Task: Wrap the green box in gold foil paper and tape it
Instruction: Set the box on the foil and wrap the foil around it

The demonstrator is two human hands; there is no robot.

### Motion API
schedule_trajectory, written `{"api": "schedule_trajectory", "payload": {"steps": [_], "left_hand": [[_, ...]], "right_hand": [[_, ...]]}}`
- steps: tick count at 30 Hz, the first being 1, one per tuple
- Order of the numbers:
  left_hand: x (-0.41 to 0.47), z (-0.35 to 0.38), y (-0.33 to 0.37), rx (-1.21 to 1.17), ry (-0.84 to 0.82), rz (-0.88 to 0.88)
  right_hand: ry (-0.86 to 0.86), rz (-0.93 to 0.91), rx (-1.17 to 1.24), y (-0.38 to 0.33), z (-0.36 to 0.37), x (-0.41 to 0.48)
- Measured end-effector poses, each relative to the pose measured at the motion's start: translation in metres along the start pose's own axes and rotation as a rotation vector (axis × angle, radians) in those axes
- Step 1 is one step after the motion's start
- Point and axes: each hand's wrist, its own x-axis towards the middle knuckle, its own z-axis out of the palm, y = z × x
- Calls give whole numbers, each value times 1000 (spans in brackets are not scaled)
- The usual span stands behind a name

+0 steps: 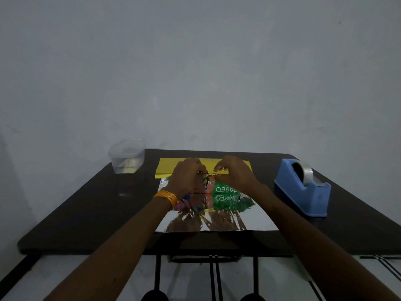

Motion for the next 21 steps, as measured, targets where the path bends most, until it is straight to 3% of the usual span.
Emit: {"api": "schedule_trajectory", "payload": {"steps": [15, 21], "left_hand": [[3, -5, 19, 82, -21, -22], [4, -3, 17, 62, 2, -37]], "right_hand": [[0, -6, -58, 2, 6, -1], [84, 69, -333, -23, 23, -19]]}}
